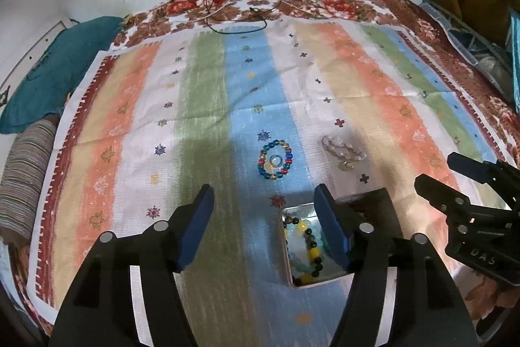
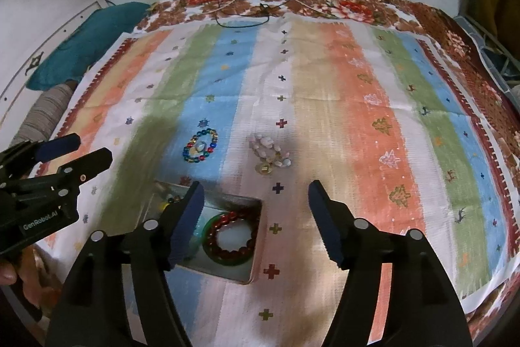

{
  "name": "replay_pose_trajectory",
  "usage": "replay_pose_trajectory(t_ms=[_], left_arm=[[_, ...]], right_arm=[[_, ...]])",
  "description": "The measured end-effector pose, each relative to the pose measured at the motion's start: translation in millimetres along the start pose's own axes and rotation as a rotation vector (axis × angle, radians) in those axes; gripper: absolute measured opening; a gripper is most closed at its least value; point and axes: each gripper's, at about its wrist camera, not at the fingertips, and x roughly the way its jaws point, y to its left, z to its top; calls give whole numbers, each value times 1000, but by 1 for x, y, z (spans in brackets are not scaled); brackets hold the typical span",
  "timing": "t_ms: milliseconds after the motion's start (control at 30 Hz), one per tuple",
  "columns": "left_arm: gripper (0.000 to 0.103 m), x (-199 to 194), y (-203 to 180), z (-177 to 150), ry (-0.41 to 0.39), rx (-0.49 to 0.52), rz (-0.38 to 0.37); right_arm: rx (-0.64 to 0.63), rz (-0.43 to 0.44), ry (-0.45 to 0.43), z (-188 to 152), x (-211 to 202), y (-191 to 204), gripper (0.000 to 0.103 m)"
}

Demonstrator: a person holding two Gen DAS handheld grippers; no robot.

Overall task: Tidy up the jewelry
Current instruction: 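Open the right tool over the tin while the left tool releases its bracelet, then withdraw both open tools from the tin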

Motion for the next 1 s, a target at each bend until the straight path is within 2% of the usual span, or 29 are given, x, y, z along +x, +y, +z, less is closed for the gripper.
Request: replay_pose_trajectory(t_ms=[200,333,433,567,667,1000], left_arm=[[72,15,14,9,10,-77,-34],[76,31,19,12,32,-81,-18],[77,43,24,14,57,-84,-14],[79,61,37,16,101,-146,-64],[81,73,41,19,119,-168,-72],[82,102,40,24,159,-134,-49]], right_arm=[[10,-14,25,7,13,-5,78],[12,-15,32,13,22,-8,84],[0,-31,30,16,25,-9,86],[-13,-56,42,21,36,-11,87],[-19,-60,55,23,43,-12,88],[-31,-67,83,33,65,-12,89]])
